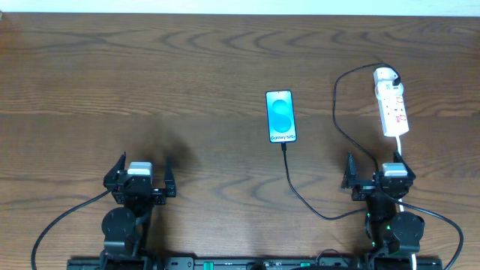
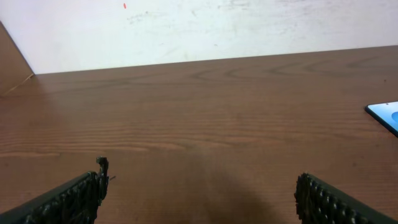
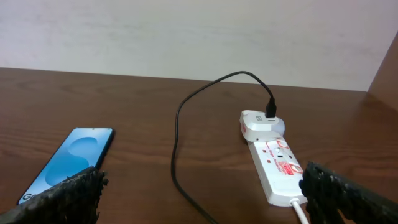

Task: Plug charger to phone and switch on socket

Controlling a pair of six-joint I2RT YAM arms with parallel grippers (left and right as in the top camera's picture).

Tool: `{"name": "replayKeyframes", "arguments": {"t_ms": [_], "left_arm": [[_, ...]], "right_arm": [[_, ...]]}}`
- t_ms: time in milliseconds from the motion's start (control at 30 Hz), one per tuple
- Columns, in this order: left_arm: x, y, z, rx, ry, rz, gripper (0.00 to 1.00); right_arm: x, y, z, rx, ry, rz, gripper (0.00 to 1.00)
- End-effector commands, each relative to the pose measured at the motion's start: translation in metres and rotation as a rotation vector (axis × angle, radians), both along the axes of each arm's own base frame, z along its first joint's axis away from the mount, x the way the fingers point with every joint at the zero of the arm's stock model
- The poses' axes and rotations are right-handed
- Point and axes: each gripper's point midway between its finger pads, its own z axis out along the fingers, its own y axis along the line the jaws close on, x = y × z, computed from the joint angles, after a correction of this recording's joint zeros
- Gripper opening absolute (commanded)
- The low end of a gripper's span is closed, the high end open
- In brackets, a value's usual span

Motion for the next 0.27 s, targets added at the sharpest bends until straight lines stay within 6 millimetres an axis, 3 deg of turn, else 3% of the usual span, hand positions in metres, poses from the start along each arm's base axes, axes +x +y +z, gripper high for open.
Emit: {"name": "replayKeyframes", "arguments": {"t_ms": [0,233], "left_arm": [[-0.0003,0.0032,-0.0128,0.022,0.030,0.013,0.98],[-0.0003,0.0033,-0.0128,0.022,0.030,0.014,0.98]], "right_arm": [[-0.0003,-0.0029,-0.0004,-0.006,-0.001,-0.015,0.99],[-0.0003,-0.0028,-0.0004,-0.005,-0.002,-0.015,0.99]]}}
